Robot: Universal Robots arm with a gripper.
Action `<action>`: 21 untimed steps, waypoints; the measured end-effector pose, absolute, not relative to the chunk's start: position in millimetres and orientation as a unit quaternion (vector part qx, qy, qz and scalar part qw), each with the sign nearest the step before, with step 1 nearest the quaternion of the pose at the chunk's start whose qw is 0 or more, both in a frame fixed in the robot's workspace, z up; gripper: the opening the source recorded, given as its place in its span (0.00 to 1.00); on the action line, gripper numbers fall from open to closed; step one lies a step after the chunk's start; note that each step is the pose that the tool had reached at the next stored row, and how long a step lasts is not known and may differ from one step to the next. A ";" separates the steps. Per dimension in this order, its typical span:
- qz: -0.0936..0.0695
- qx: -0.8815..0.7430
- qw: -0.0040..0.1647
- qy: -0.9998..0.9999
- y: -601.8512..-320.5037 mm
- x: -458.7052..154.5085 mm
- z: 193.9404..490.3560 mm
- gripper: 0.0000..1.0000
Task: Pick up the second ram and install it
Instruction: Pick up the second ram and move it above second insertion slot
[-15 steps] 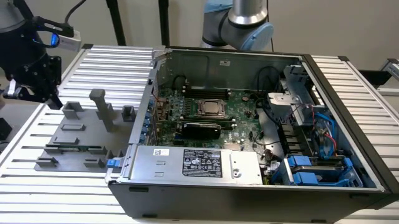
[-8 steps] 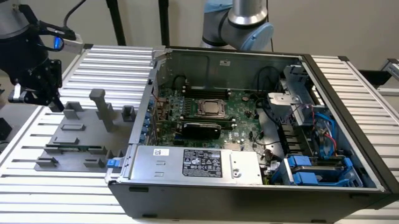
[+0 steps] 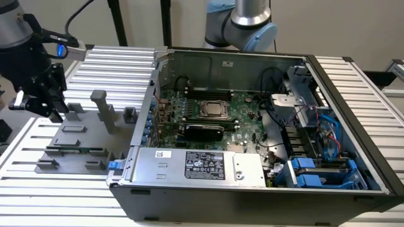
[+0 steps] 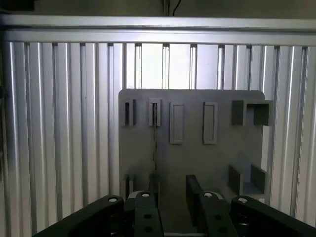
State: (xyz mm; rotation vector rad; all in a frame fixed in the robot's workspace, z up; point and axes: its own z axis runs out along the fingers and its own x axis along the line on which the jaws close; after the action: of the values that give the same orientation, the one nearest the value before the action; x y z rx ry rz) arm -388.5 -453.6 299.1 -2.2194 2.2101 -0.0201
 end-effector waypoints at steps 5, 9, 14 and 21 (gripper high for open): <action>-0.006 -0.713 0.005 0.702 -453.8 -387.2 290.0 1.00; -0.006 -0.714 0.005 0.700 -453.8 -387.2 282.7 1.00; -0.006 -0.715 0.005 0.699 -453.9 -387.0 273.6 1.00; -0.006 -0.715 0.005 0.699 -456.8 -386.4 260.9 1.00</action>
State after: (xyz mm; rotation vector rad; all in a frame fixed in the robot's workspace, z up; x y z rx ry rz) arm -386.4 -456.8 260.9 -2.2389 2.1905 -0.0200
